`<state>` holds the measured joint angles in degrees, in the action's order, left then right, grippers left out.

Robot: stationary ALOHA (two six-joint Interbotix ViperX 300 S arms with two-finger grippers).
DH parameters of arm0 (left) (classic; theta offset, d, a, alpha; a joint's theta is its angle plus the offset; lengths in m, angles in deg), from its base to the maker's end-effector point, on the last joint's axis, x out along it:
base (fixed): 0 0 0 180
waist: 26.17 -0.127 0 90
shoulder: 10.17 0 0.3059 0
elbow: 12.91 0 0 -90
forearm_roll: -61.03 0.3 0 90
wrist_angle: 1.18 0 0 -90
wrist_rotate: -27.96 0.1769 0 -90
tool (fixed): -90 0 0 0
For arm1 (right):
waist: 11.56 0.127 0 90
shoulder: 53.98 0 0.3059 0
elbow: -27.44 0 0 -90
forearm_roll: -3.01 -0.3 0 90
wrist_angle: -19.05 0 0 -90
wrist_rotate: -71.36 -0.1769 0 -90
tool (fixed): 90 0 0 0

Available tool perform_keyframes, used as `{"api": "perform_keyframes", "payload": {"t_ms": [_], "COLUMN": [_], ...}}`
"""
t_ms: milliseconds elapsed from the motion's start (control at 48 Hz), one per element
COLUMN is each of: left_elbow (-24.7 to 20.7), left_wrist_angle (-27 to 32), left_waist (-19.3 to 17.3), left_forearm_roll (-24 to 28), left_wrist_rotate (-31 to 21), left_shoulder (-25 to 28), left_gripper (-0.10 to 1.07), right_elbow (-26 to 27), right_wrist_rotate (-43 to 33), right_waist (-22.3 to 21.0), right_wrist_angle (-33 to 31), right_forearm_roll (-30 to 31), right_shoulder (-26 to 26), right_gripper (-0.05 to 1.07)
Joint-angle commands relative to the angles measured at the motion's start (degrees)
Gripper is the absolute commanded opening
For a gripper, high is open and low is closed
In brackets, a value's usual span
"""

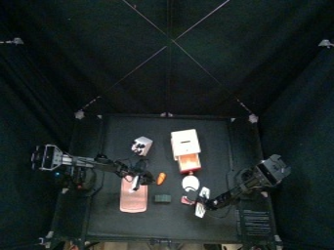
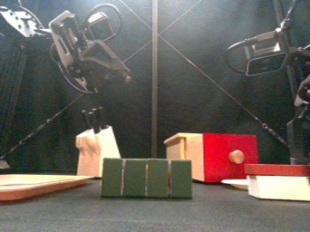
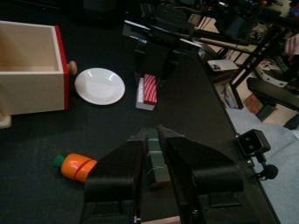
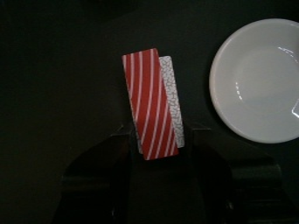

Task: Grab salmon sushi

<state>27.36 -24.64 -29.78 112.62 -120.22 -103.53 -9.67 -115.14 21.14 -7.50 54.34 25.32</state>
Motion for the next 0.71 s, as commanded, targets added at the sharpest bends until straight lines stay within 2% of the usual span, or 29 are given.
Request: {"api": "perform_keyframes", "payload": {"t_ms": [0,250,688], "left_elbow": [-0.62,-0.53,-0.44], "left_wrist_angle": [-0.18,-0.18,-0.18], "left_waist": [0.0,0.0,-0.97], "left_forearm_roll": [-0.18,-0.18,-0.35], "left_wrist_rotate": [0.09,0.0,0.18], "left_shoulder": [-0.7,-0.7,-0.7], "left_gripper": [0.62,0.62,0.62], "right_elbow": [1.05,0.88,1.23], "right_wrist_rotate": [0.0,0.0,-0.09], "right_waist": [0.0,-0.09,-0.26], "right_wrist_angle": [0.09,0.0,-0.18], "right_forearm_roll": [0.26,0.44,-0.79], "right_shoulder": [2.99,5.45,5.54], "right_gripper": [0.65,0.65,0.65]}}
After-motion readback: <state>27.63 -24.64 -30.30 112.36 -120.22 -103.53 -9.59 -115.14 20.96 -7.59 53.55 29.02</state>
